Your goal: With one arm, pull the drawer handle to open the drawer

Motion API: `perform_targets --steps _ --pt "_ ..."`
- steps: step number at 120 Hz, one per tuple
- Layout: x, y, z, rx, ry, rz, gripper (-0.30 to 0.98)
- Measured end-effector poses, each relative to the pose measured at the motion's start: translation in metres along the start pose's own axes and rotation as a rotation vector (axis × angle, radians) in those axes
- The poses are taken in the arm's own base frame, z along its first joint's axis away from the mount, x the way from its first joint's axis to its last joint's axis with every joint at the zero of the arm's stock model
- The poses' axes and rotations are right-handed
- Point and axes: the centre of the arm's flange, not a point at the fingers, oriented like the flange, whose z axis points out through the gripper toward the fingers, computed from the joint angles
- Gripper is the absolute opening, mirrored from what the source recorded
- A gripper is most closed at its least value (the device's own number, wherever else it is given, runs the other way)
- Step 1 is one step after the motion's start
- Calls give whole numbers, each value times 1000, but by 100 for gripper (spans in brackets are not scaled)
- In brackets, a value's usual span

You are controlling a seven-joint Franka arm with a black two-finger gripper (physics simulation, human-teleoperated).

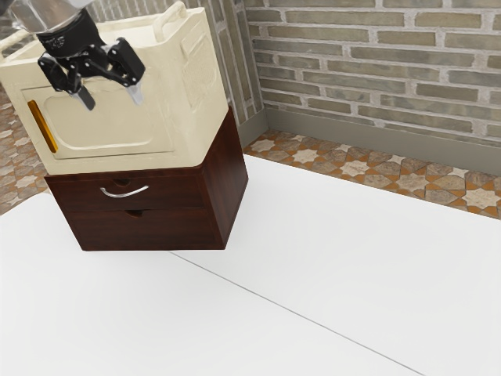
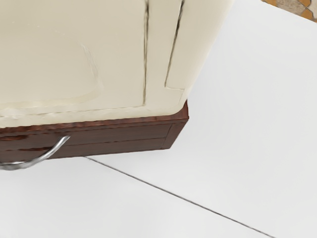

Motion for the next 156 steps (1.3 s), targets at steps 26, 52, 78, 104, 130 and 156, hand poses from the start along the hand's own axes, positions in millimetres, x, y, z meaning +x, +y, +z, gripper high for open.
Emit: perform_targets --steps 26,52,78,104,130,156 --pt "-27 -146 -56 98 36 64 69" --pt "0 -128 15 74 -42 471 69" --pt "3 -102 17 48 22 805 69" --pt "-59 -179 31 0 30 910 66" --pt "-68 -199 89 8 63 1090 60" --pt "-78 -145 107 18 181 1352 53"
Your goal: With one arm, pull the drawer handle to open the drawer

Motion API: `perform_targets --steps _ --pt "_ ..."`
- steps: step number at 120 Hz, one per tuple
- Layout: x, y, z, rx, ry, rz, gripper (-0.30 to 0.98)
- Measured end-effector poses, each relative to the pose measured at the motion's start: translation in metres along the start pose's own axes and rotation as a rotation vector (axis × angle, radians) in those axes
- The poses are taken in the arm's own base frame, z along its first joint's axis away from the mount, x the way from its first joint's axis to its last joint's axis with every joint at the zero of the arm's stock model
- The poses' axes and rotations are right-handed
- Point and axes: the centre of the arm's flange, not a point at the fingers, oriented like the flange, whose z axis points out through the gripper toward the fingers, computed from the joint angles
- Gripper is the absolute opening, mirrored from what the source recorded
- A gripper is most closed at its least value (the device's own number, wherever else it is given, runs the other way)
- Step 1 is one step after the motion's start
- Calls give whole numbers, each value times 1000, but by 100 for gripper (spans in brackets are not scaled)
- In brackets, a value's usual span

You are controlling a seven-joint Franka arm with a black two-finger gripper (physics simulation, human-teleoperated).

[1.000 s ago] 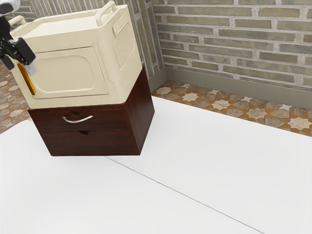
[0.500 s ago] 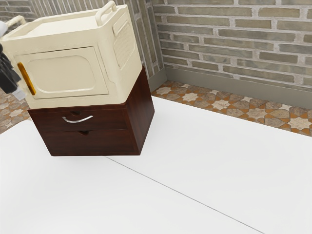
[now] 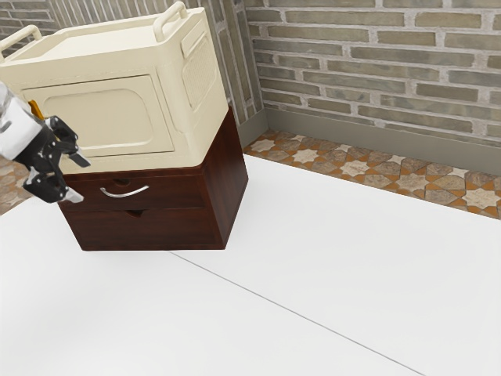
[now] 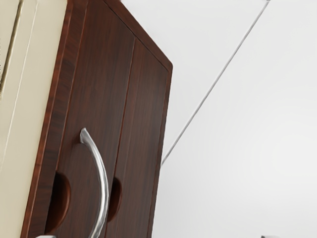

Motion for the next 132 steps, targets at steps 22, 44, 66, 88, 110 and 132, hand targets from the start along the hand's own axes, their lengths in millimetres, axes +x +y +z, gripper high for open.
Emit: perform_targets --steps 22,44,66,88,110,132 --pt "7 -1 24 28 20 103 50" --pt "5 2 44 40 18 166 38" --pt "4 -6 68 39 5 205 27" --pt "3 -13 82 48 -4 230 24" --pt "-4 -18 95 44 -15 237 23" --pt "-5 -20 104 41 -20 248 23"
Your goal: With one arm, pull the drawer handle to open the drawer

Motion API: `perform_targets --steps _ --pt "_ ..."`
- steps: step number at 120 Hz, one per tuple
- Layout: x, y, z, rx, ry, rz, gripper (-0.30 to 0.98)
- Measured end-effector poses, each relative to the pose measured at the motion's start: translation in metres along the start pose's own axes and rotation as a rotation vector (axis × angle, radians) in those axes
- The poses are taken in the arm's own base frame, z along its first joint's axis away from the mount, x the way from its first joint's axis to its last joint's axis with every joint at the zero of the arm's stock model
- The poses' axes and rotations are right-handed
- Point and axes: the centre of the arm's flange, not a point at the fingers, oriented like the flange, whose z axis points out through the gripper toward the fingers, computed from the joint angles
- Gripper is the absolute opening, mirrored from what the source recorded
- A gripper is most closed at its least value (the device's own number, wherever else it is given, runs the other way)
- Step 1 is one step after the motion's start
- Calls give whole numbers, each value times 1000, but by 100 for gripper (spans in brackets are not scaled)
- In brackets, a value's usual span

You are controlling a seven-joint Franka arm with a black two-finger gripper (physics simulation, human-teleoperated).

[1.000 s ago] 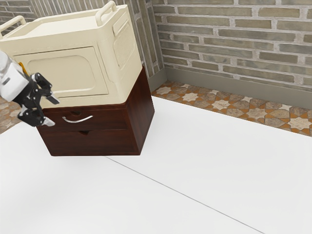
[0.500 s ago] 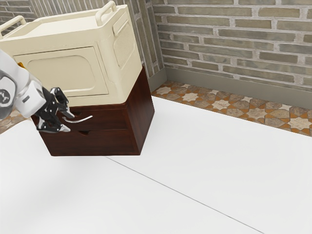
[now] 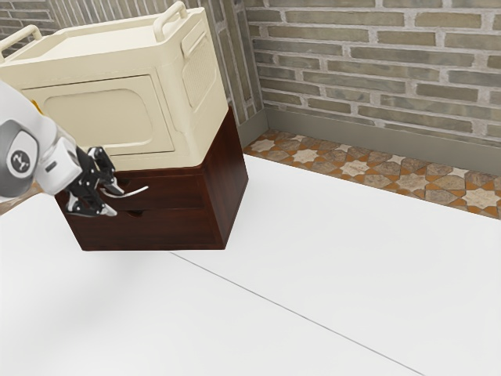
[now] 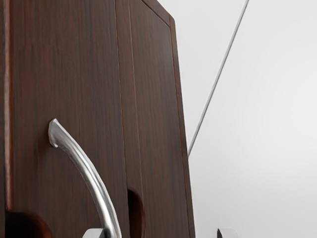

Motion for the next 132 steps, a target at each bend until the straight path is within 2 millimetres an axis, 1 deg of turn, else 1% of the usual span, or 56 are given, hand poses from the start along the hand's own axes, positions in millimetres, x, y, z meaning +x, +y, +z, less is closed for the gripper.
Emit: perform_targets --steps 24,42,74,84,113,132 --pt "-3 -1 2 3 -1 4 22" --pt "-2 -1 6 -2 5 5 17" --pt "-1 3 0 3 9 12 11" --pt "-1 10 -5 5 13 14 9" --pt "0 31 -10 -4 23 17 9" --pt "1 42 -16 -2 29 20 9"
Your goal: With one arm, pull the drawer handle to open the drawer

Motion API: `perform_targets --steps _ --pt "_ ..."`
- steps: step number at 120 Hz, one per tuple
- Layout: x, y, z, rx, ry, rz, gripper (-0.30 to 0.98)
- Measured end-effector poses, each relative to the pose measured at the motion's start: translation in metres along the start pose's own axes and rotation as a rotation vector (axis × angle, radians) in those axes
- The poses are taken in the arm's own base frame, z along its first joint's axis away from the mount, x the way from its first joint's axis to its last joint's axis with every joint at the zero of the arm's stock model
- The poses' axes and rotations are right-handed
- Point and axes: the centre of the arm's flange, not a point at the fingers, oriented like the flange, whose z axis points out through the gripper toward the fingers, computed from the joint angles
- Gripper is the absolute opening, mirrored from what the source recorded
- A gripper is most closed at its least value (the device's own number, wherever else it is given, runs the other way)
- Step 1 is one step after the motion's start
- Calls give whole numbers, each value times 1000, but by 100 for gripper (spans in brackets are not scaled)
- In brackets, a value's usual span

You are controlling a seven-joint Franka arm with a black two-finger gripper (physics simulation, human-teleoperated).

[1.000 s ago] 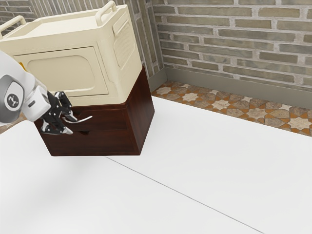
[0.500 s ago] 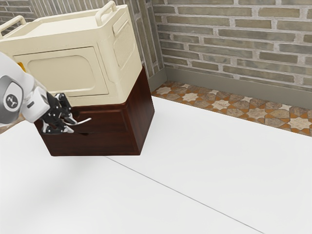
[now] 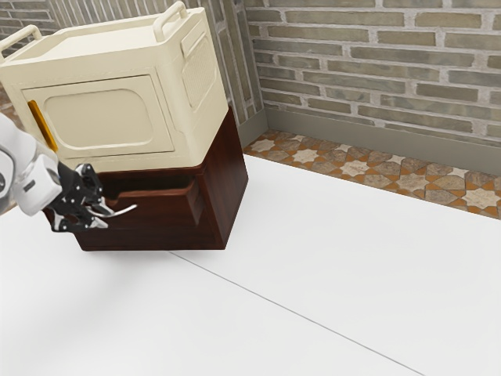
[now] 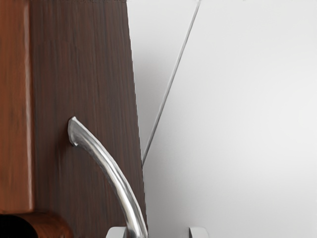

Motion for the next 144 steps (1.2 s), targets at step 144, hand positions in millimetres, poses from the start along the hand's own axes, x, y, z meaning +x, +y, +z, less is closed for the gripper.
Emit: perform_targets --steps 144 --pt "-3 65 -34 19 33 4 7"
